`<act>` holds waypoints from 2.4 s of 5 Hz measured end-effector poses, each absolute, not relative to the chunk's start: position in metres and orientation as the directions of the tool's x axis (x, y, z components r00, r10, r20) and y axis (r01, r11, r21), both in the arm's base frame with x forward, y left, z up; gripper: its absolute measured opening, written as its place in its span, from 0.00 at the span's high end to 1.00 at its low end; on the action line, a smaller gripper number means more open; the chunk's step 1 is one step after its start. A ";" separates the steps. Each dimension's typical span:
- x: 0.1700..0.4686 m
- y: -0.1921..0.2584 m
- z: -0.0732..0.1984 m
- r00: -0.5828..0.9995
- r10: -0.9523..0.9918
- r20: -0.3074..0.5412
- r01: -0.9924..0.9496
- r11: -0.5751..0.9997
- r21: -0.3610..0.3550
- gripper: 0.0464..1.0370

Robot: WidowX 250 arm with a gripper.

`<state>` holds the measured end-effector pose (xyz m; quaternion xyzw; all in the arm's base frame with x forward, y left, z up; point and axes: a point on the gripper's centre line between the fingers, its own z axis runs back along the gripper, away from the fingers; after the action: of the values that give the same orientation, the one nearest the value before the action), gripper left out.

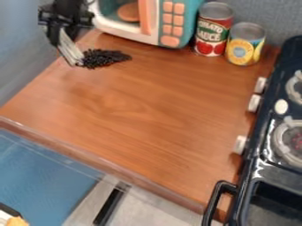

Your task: Sweep into pile

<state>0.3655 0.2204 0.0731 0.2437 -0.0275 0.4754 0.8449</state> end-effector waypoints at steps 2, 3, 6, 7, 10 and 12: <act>0.361 0.251 0.091 0.691 0.688 0.222 -0.689 0.534 0.490 0.65; 0.361 0.252 0.060 0.813 0.551 0.186 -0.560 0.656 0.505 0.65; 0.365 0.258 0.059 0.900 0.339 0.272 -0.424 0.825 0.374 0.65; 0.372 0.257 0.073 0.911 0.251 0.328 -0.366 0.857 0.362 0.65; 0.385 0.253 0.081 0.914 0.163 0.371 -0.307 0.876 0.372 0.65; 0.396 0.240 0.067 0.930 0.142 0.340 -0.273 0.885 0.377 0.65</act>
<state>0.3965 0.2400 0.0668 0.2141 -0.1530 0.1082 0.9587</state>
